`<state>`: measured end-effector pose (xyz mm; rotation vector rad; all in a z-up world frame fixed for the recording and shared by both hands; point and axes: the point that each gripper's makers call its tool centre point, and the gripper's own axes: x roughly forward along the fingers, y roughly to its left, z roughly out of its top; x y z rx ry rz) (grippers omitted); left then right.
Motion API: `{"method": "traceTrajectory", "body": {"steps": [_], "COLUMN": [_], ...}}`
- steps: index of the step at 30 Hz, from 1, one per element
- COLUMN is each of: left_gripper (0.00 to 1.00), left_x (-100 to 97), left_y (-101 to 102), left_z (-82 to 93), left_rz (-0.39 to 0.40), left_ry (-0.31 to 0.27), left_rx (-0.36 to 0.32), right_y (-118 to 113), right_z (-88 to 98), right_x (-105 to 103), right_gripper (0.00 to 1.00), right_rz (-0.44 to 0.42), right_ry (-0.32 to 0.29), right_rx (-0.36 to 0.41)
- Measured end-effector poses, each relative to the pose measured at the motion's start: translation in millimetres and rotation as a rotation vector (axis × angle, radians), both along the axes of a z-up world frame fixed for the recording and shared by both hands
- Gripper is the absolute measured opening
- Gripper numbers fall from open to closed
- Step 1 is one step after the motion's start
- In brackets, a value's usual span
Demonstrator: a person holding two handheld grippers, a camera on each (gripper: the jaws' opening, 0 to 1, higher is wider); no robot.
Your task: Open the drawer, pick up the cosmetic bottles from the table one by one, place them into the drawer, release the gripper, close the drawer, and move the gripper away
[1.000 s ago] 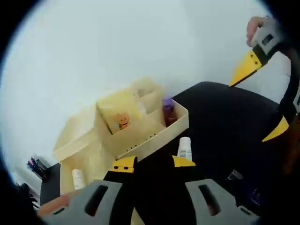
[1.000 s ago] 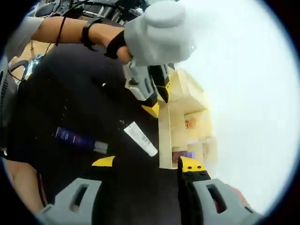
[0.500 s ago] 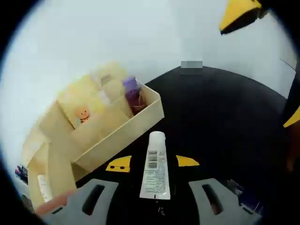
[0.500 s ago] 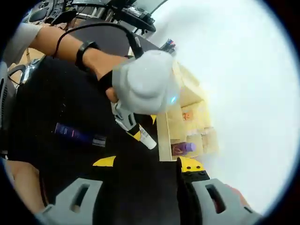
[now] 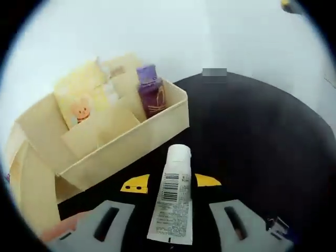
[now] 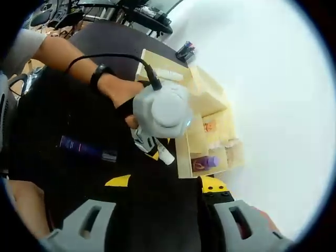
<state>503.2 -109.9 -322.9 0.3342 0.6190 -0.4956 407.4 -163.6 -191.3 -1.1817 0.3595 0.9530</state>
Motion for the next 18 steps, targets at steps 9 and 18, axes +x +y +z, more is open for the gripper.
{"method": "traceTrajectory", "body": {"steps": [9,18], "left_gripper": [0.20,0.19], "left_x": [-9.2,-21.7], "left_y": [-3,4], "left_z": [-2.8,20.5], "left_rz": [0.007,0.022], "left_ry": [-0.003,-0.087], "left_rx": [0.007,-0.012], "right_y": [-2,-2], "right_z": [-2.2,13.2], "right_x": [0,8], "right_gripper": [0.44,0.44], "right_rz": [-0.009,-0.015], "right_ry": [0.002,-0.057], "right_rx": [-0.008,0.050]}}
